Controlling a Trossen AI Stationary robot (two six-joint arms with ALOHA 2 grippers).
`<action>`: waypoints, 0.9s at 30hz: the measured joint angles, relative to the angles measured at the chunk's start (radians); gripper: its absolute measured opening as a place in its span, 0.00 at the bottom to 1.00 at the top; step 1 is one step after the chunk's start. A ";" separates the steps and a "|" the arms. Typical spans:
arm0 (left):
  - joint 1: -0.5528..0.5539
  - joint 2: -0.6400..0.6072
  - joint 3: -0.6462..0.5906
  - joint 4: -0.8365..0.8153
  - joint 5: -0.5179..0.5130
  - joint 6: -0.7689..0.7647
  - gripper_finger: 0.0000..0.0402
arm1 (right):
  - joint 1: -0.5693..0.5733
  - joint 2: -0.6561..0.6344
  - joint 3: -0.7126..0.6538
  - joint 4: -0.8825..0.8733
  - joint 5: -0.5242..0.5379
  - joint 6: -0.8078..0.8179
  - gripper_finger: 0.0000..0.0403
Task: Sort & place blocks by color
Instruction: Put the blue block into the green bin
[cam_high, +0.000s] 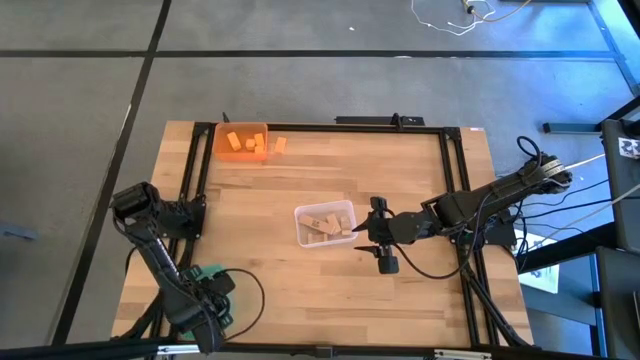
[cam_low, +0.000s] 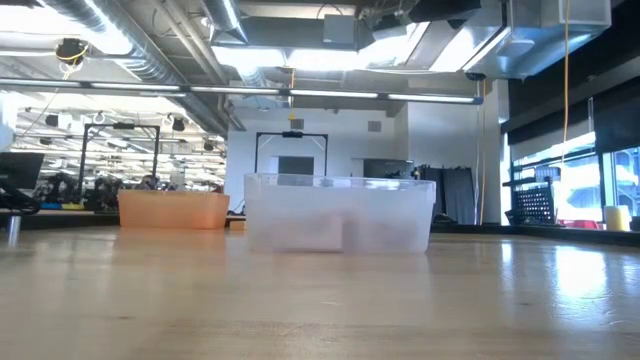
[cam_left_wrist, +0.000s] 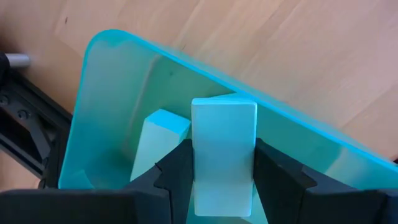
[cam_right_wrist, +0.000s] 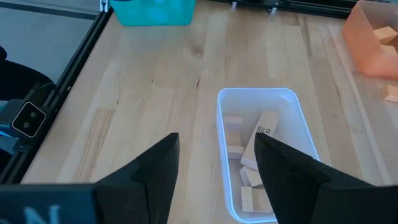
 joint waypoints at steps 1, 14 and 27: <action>0.003 0.000 0.000 -0.002 0.004 0.000 0.36 | 0.000 0.000 0.000 0.000 0.000 0.000 0.52; 0.005 0.000 -0.008 0.002 0.033 0.025 0.39 | 0.000 0.000 0.000 0.000 0.000 0.000 0.52; 0.003 -0.005 -0.096 -0.008 0.079 -0.035 0.43 | 0.000 0.000 0.000 0.000 0.000 0.000 0.52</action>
